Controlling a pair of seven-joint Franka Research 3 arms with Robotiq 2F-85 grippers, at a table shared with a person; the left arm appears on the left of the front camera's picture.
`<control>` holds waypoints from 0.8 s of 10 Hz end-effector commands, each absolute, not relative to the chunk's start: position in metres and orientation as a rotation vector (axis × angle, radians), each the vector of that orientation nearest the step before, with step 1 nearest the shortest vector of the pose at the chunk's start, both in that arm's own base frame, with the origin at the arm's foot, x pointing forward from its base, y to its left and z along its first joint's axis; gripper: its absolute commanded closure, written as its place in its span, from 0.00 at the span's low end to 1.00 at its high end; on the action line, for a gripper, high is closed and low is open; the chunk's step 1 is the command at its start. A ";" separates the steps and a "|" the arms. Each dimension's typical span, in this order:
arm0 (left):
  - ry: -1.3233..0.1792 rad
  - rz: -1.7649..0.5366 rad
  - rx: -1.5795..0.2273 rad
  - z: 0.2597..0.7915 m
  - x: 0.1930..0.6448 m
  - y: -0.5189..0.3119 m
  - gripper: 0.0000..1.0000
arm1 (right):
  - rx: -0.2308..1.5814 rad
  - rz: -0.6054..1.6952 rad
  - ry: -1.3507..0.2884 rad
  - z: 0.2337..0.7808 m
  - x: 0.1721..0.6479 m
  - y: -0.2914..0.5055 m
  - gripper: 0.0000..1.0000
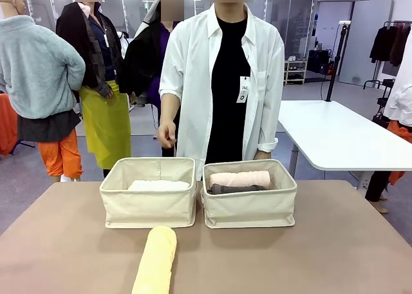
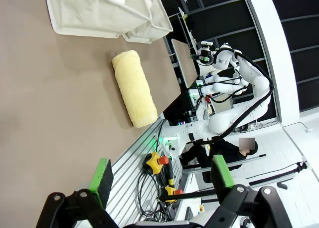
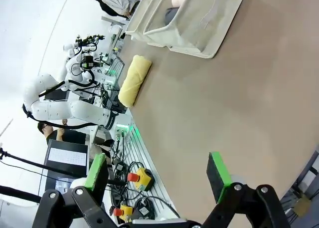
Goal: Divide the towels into two baskets.
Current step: Pick up one hotel-folded towel from the bottom of the table and place it in the Fabric basket indicated by the person.
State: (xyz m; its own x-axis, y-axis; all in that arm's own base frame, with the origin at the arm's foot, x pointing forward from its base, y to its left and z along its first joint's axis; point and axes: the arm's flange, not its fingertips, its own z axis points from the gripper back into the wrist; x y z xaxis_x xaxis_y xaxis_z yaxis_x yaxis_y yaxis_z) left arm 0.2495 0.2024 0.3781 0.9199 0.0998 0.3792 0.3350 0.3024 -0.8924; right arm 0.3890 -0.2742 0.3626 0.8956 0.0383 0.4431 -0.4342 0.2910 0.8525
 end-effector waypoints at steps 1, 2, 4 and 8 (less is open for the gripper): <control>-0.409 -0.171 -1.270 0.381 0.245 0.202 0.00 | 1.224 0.328 -0.386 0.368 0.388 -0.268 0.00; -0.409 -0.171 -1.270 0.381 0.245 0.202 0.00 | 1.224 0.328 -0.386 0.368 0.388 -0.268 0.00; -0.409 -0.171 -1.270 0.381 0.245 0.202 0.00 | 1.224 0.328 -0.386 0.368 0.388 -0.268 0.00; -0.357 -0.247 -1.156 0.401 0.258 0.174 0.00 | 1.224 0.328 -0.386 0.368 0.388 -0.268 0.00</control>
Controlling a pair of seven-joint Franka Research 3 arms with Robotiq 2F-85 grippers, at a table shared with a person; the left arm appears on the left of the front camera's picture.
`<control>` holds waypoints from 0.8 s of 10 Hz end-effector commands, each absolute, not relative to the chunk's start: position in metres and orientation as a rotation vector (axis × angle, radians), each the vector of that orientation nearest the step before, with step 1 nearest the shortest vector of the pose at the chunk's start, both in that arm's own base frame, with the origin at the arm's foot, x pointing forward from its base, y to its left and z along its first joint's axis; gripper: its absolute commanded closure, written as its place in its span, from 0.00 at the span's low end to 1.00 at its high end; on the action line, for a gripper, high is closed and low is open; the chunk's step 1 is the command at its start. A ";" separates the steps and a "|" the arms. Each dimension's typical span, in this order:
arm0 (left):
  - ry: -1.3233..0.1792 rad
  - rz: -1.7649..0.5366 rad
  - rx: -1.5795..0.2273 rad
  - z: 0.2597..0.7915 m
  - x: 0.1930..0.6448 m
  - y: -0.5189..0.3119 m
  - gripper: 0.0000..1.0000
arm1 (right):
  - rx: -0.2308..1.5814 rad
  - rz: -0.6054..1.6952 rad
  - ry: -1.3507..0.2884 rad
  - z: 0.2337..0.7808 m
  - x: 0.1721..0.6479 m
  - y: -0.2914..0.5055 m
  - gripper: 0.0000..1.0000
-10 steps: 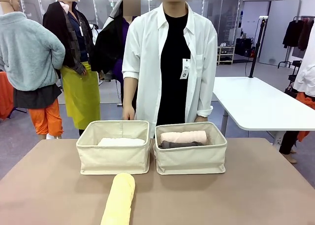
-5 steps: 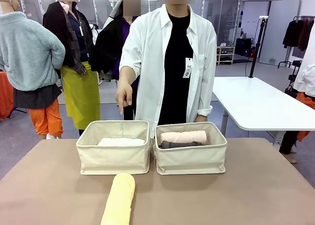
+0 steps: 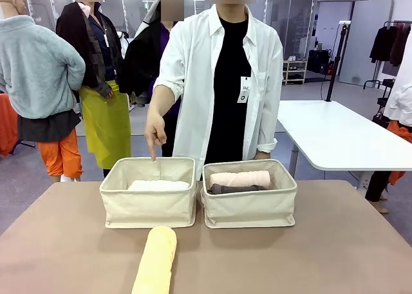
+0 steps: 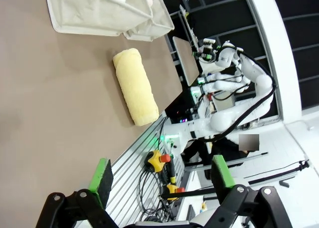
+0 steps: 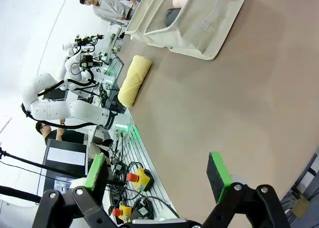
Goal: Divide the towels into two baskets.
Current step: Pick up one hotel-folded towel from the bottom of the table and place it in the Fabric basket indicated by the person.
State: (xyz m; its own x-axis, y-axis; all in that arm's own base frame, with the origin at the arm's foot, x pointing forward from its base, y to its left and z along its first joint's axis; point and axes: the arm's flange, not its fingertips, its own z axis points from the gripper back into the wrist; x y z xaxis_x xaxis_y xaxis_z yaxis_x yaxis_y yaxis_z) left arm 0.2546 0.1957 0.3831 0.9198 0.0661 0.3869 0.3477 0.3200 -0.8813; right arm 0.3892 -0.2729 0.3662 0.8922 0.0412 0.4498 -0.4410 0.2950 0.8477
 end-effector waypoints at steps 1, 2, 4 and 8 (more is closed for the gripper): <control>-0.360 -0.297 -1.109 0.428 0.269 0.138 0.00 | 1.224 0.328 -0.386 0.368 0.388 -0.268 0.00; -0.292 -0.293 -1.030 0.445 0.278 0.105 0.00 | 1.224 0.328 -0.386 0.368 0.388 -0.268 0.00; -0.179 -0.346 -0.932 0.471 0.289 0.046 0.00 | 1.224 0.328 -0.386 0.368 0.388 -0.268 0.00; -0.026 -0.399 -0.657 0.477 0.305 -0.069 0.00 | 1.224 0.328 -0.386 0.368 0.388 -0.268 0.00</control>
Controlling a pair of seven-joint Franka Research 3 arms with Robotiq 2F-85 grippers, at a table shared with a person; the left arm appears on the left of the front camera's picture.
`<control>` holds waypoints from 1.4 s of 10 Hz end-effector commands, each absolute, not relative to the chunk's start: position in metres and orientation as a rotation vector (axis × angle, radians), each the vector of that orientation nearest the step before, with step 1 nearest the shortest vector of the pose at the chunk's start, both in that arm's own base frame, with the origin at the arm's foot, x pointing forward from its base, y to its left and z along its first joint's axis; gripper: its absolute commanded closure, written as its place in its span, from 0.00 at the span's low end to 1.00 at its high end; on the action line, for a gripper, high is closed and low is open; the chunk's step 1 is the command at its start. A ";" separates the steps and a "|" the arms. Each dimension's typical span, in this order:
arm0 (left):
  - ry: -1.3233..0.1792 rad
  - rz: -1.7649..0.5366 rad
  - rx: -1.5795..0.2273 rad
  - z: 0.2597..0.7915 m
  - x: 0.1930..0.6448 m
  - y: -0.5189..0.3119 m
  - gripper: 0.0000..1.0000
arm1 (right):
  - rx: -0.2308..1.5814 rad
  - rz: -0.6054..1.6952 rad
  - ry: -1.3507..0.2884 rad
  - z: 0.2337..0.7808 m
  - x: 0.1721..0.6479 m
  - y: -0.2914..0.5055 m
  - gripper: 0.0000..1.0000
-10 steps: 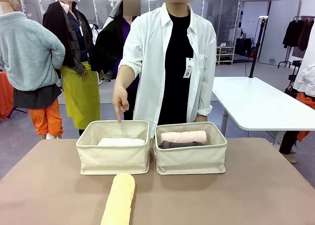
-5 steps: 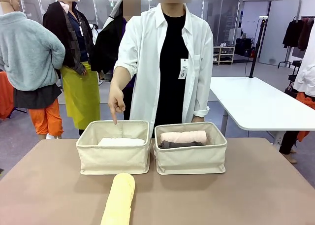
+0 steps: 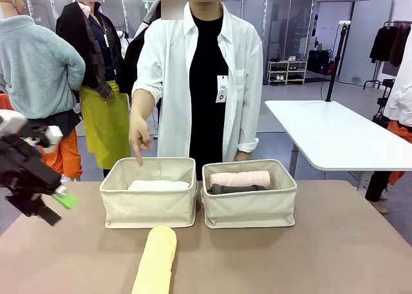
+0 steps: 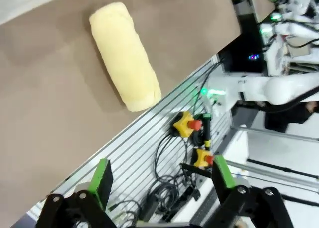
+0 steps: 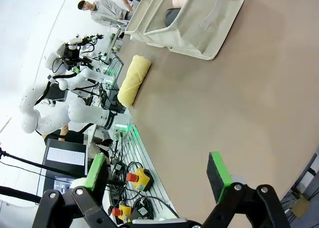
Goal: Divide the towels into two baskets.
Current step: Pick up one hotel-folded towel from the bottom of the table and place it in the Fabric basket indicated by the person.
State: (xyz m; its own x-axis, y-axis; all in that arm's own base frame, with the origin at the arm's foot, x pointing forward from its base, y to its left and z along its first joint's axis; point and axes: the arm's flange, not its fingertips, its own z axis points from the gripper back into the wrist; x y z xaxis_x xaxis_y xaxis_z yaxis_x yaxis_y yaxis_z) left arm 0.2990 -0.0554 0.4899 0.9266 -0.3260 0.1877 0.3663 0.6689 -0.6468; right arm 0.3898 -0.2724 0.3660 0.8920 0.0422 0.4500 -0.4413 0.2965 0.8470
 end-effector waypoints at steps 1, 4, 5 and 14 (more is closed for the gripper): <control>-0.036 -0.369 -0.629 0.469 0.310 -0.097 0.00 | 1.224 0.328 -0.386 0.368 0.388 -0.268 0.00; -0.071 -0.339 -0.534 0.434 0.311 -0.154 0.00 | 1.224 0.328 -0.386 0.368 0.388 -0.268 0.00; -0.077 -0.315 -0.486 0.422 0.312 -0.162 0.00 | 1.224 0.328 -0.386 0.368 0.388 -0.268 0.00; -0.140 -0.222 -0.303 0.323 0.296 -0.206 0.00 | 1.224 0.328 -0.386 0.368 0.388 -0.268 0.00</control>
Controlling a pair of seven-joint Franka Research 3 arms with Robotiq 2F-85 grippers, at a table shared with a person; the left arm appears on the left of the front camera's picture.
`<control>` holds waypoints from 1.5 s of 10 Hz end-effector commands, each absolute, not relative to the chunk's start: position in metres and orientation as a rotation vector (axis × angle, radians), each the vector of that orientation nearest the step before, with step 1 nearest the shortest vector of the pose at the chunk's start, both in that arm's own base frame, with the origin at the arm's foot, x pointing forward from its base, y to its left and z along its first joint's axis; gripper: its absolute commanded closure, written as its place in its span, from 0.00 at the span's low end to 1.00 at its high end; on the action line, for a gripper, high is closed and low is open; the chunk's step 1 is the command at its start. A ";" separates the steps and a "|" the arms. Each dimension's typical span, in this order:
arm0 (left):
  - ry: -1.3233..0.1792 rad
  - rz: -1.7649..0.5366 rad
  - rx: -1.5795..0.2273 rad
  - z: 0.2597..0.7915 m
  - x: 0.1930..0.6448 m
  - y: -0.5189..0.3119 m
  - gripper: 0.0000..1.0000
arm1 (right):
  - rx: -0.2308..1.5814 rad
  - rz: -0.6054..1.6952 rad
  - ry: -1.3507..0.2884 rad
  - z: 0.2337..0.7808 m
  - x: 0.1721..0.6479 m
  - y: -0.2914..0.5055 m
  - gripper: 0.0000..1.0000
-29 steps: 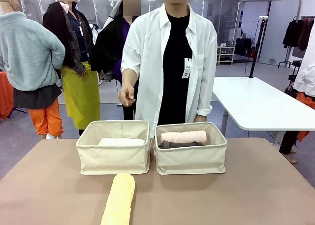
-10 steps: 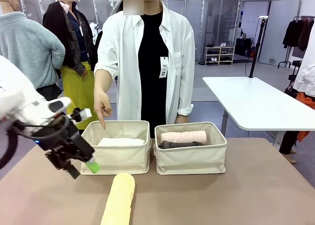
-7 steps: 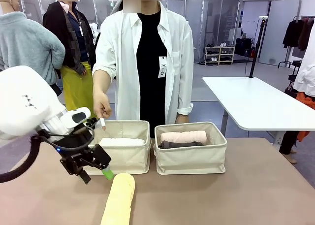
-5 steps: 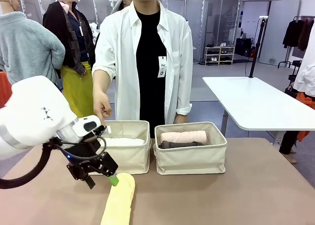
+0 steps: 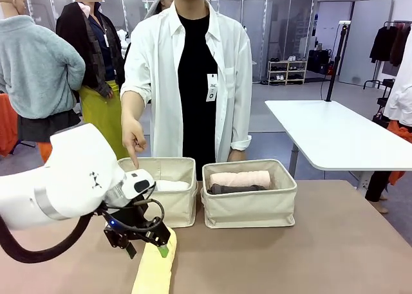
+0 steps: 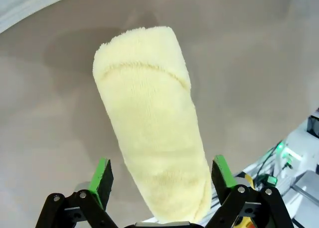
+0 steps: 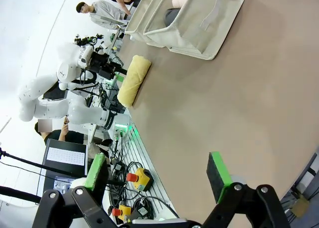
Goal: Divide the towels into two baskets.
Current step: Pick up one hotel-folded towel from the bottom of the table and place it in the Fabric basket indicated by the person.
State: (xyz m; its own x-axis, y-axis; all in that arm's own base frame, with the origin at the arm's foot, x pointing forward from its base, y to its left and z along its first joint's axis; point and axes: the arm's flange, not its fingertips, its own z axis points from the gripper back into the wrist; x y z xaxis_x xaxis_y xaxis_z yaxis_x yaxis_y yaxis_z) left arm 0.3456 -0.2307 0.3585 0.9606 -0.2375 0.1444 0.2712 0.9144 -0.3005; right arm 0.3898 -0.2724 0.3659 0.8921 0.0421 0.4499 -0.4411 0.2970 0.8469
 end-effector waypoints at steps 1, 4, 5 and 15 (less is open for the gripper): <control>-0.170 -0.239 -0.288 0.314 0.292 -0.207 0.00 | 1.224 0.328 -0.386 0.368 0.388 -0.268 0.00; -0.146 -0.235 -0.340 0.297 0.285 -0.208 0.00 | 1.224 0.328 -0.386 0.368 0.388 -0.268 0.00; -0.127 -0.229 -0.352 0.292 0.284 -0.207 0.06 | 1.224 0.328 -0.386 0.368 0.388 -0.268 0.00; -0.215 -0.493 -0.258 0.422 0.288 -0.188 0.79 | 1.224 0.328 -0.386 0.368 0.388 -0.268 0.00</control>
